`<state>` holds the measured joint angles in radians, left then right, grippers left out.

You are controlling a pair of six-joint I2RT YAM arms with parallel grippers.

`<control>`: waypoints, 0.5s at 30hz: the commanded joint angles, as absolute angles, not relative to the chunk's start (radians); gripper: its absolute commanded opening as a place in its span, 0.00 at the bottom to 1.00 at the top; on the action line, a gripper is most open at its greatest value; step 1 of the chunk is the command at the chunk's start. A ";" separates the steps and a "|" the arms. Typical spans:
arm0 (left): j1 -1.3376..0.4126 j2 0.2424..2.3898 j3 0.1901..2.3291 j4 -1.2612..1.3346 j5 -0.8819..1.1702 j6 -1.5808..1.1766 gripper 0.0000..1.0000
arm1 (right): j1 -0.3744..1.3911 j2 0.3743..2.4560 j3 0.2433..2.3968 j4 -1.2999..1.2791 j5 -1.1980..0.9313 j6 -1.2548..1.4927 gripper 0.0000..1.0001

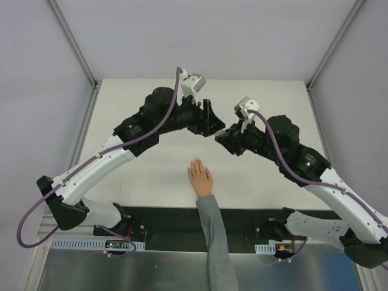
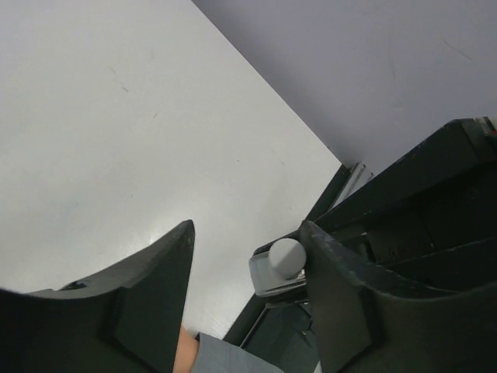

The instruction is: Paint the nails

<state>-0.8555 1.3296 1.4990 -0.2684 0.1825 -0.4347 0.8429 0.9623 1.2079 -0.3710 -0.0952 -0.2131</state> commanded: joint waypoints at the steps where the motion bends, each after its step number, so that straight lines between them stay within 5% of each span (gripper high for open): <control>1: -0.853 1.321 1.534 -0.232 0.207 -0.451 0.48 | 0.857 0.954 1.232 -0.301 -0.055 -0.195 0.00; 8: -0.850 1.307 1.483 -0.160 0.398 -0.454 0.01 | 0.861 0.945 1.226 -0.287 -0.052 -0.163 0.00; 12: -0.818 1.296 1.442 0.058 0.890 -0.451 0.00 | 0.825 0.922 1.226 -0.336 -0.240 -0.266 0.01; 15: -0.818 1.232 1.361 0.305 1.214 -0.491 0.00 | 0.695 0.878 1.197 -0.338 -0.770 -0.294 0.00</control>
<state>-0.7956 1.3266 1.4273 -0.0521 0.6456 -0.4484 0.8001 0.9344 1.2057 -0.3859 -0.2321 -0.2211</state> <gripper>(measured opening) 0.134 0.268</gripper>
